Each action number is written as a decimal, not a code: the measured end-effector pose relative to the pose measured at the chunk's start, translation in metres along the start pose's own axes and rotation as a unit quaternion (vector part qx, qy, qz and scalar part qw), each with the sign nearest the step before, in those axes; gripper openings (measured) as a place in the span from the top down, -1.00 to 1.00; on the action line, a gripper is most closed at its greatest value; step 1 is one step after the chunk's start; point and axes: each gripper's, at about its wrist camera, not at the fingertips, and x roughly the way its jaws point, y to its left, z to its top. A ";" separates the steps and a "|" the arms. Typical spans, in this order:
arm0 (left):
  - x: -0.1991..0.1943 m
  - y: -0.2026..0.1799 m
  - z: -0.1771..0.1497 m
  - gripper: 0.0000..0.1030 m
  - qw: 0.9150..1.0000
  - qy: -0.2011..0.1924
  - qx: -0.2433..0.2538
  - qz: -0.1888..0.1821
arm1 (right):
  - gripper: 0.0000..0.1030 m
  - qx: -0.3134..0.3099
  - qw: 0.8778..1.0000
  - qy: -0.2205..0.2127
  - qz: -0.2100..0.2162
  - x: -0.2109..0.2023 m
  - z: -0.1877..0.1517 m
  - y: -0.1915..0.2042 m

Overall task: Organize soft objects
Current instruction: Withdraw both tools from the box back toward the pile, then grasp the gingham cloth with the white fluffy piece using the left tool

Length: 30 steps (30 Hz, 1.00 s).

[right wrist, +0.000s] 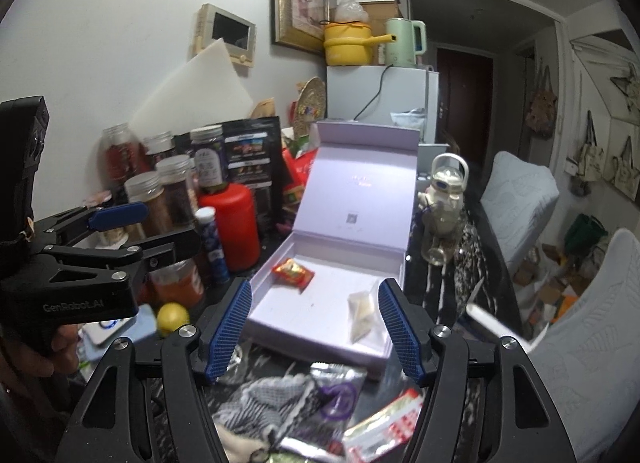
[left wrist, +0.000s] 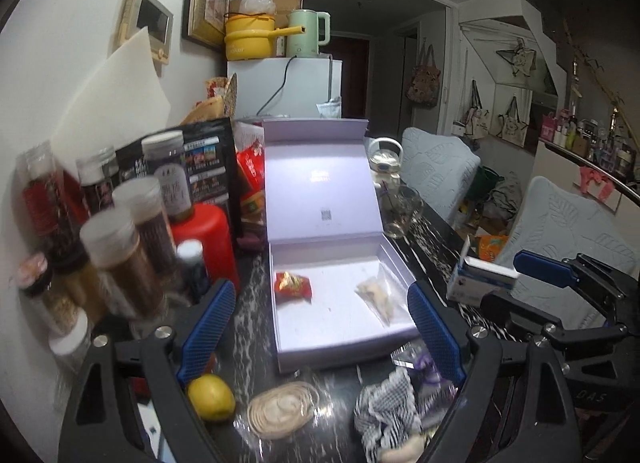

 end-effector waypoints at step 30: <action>0.022 -0.032 -0.134 -0.72 0.991 0.113 -0.010 -0.072 | -0.29 0.120 0.982 0.145 -0.006 -0.001 -0.156 -0.012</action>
